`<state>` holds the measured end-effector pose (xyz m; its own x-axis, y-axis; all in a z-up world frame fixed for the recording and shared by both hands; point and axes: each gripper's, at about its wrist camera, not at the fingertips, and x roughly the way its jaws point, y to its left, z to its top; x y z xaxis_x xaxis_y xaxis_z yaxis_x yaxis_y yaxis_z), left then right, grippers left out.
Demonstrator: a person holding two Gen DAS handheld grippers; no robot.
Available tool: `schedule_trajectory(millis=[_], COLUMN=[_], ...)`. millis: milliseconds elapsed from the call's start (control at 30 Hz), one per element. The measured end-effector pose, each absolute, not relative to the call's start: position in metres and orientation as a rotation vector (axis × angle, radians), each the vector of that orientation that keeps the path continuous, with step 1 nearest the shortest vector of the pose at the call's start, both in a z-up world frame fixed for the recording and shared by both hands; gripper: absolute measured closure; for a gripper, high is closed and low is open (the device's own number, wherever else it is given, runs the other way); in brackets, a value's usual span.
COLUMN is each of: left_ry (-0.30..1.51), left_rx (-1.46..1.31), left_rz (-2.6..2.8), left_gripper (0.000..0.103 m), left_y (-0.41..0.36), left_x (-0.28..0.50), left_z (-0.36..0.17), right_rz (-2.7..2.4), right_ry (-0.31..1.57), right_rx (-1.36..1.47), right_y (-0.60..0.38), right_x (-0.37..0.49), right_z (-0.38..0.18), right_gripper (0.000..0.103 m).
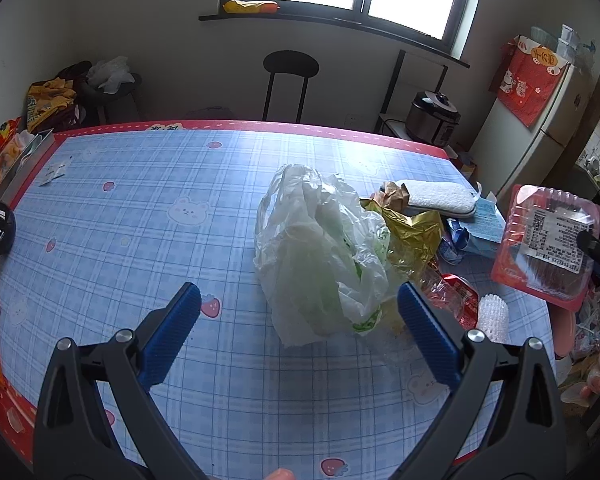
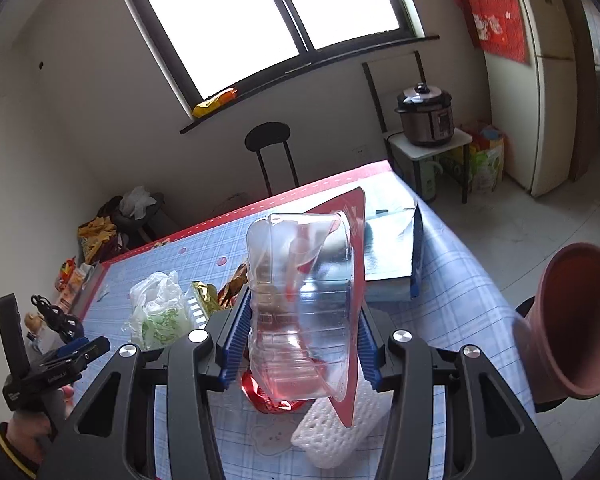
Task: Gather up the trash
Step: 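Grasp the white plastic bag with the left tool while the right tool lifts the bottle, then carry the bag over the brown pot and open the left tool while the right tool carries the bottle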
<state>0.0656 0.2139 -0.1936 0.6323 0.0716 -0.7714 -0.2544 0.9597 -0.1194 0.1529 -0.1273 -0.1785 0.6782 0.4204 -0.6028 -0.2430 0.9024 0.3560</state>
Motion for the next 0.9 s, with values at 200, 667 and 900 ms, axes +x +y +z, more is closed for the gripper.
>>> schedule_trajectory(millis=[200, 667, 900], left_ry=[0.864, 0.947, 0.818], left_rx=[-0.271, -0.424, -0.349], left_rz=[0.12, 0.123, 0.178], left_gripper=[0.006, 0.09, 0.091], left_y=[0.202, 0.225, 0.232], left_x=[0.082, 0.092, 0.065], left_z=[-0.207, -0.242, -0.179], right_rz=[0.288, 0.178, 0.178], right_ry=[0.731, 0.61, 0.521], right_rx=[0.253, 0.176, 0.186], right_y=[-0.158, -0.185, -0.208], right_x=[0.138, 0.098, 0.091], right_z=[-0.172, -0.132, -0.108], right_gripper=[0.056, 0.056, 0.056])
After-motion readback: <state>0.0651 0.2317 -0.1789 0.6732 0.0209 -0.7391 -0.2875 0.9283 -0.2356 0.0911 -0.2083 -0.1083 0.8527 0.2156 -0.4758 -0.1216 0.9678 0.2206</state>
